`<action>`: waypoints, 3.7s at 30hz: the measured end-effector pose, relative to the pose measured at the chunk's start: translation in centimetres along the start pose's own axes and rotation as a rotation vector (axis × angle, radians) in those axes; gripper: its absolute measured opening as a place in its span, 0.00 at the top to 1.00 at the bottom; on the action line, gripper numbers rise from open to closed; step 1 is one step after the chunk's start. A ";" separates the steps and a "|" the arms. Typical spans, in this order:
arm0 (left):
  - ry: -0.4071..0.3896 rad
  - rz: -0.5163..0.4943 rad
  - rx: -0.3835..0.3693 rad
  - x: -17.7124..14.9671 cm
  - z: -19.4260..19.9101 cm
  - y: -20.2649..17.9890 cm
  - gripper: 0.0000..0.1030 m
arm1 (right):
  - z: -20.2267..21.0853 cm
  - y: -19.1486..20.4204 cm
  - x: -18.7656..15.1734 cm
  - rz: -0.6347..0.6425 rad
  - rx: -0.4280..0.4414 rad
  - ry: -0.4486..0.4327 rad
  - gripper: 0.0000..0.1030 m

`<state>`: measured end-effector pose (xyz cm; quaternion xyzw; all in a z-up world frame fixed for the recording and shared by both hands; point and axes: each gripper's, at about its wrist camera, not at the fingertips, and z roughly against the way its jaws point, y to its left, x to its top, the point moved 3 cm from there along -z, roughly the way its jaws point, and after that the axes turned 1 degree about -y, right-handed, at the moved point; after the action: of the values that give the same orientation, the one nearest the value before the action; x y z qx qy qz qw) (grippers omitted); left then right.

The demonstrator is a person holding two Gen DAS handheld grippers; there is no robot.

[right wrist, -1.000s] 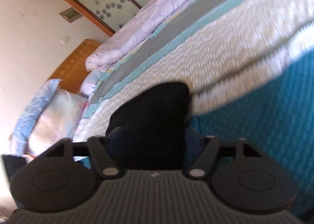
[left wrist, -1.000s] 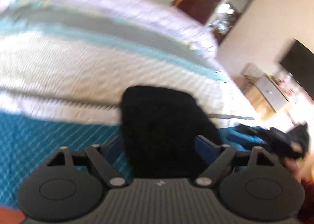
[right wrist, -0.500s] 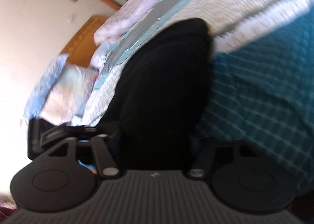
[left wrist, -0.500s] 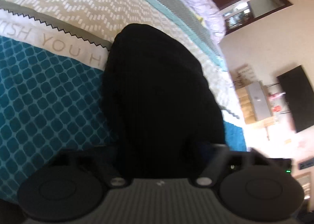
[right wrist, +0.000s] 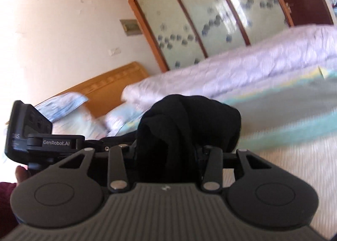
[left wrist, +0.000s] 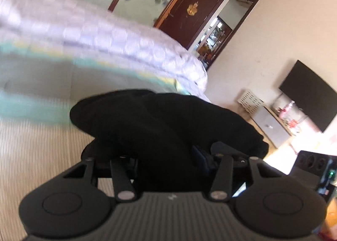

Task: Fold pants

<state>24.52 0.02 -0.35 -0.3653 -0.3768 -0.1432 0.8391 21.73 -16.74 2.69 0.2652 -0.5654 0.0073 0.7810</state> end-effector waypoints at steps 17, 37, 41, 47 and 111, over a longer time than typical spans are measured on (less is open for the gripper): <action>0.049 0.228 0.372 -2.6 -11.6 9.8 0.41 | -9.9 -10.3 -5.6 -0.211 -0.276 0.192 0.32; 0.028 -0.111 0.649 -16.1 11.3 -10.6 0.13 | 15.8 5.5 -14.5 -0.255 -0.290 0.174 0.13; 0.001 -0.128 0.653 -17.4 13.9 -12.4 0.11 | 17.8 7.4 -15.2 -0.258 -0.291 0.135 0.13; -0.012 -0.135 0.655 -18.5 15.0 -12.2 0.10 | 19.0 9.4 -16.2 -0.232 -0.312 0.127 0.13; 0.103 -0.118 0.814 -23.9 9.8 0.4 0.00 | 11.5 -1.0 -18.6 -0.046 -0.573 0.156 0.00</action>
<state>3.44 6.54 -13.78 0.0262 -0.3805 -0.0483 0.9232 5.22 -17.09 -11.72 0.0455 -0.4764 -0.1496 0.8652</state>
